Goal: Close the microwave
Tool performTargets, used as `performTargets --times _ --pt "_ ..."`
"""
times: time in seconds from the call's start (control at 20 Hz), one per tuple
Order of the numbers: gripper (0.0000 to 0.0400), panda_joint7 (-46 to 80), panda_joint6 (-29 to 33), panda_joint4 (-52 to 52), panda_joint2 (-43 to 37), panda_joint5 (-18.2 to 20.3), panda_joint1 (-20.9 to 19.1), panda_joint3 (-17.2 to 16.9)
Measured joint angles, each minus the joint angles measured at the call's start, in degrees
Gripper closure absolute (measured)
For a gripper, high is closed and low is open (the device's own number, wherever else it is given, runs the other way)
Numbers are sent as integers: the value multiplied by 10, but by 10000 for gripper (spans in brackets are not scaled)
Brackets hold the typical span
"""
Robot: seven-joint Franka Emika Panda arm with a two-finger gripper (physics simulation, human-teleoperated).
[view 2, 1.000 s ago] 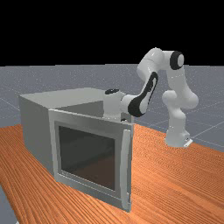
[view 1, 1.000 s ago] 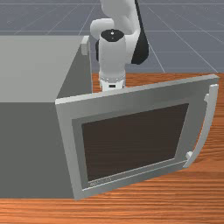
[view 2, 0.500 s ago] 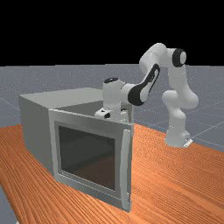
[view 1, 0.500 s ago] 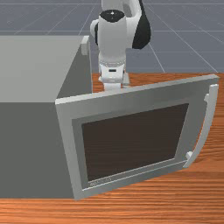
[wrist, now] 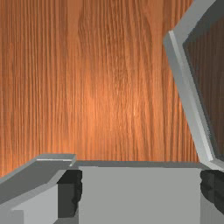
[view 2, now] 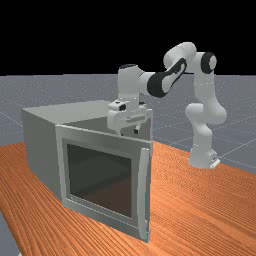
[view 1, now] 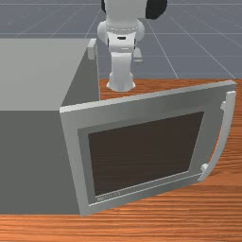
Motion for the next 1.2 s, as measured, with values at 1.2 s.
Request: performTargets --times 1.2 --pt "0 92 -111 244 118 -4 50 29"
